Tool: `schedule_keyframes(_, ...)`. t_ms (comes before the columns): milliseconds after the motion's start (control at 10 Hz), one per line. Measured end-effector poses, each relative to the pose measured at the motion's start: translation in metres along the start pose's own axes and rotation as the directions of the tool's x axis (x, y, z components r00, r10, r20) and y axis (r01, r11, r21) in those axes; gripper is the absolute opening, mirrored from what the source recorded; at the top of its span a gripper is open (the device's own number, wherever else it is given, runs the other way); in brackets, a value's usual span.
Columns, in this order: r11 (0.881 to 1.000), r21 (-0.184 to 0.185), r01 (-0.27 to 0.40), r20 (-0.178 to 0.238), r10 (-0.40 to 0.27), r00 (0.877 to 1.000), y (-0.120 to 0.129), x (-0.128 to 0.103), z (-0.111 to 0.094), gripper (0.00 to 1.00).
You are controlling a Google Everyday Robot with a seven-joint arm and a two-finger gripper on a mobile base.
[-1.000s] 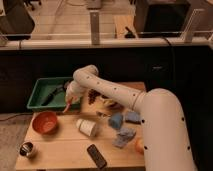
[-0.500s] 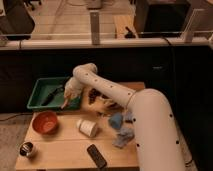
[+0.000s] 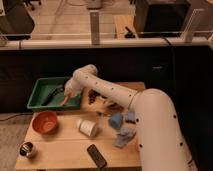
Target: Place pepper in tray
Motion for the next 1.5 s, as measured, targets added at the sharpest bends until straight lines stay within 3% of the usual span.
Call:
schedule_keyframes(200,0.999,0.022,-0.027,0.002,0.027,1.000,-0.006,-0.001,0.004,0.80)
schedule_keyframes(1000,0.993,0.115,-0.005,0.046,0.000,0.999,-0.013,-0.002,0.001,0.80)
schedule_keyframes(1500,0.993,0.116,-0.005,0.047,-0.001,0.999,-0.013,-0.002,0.001,0.80)
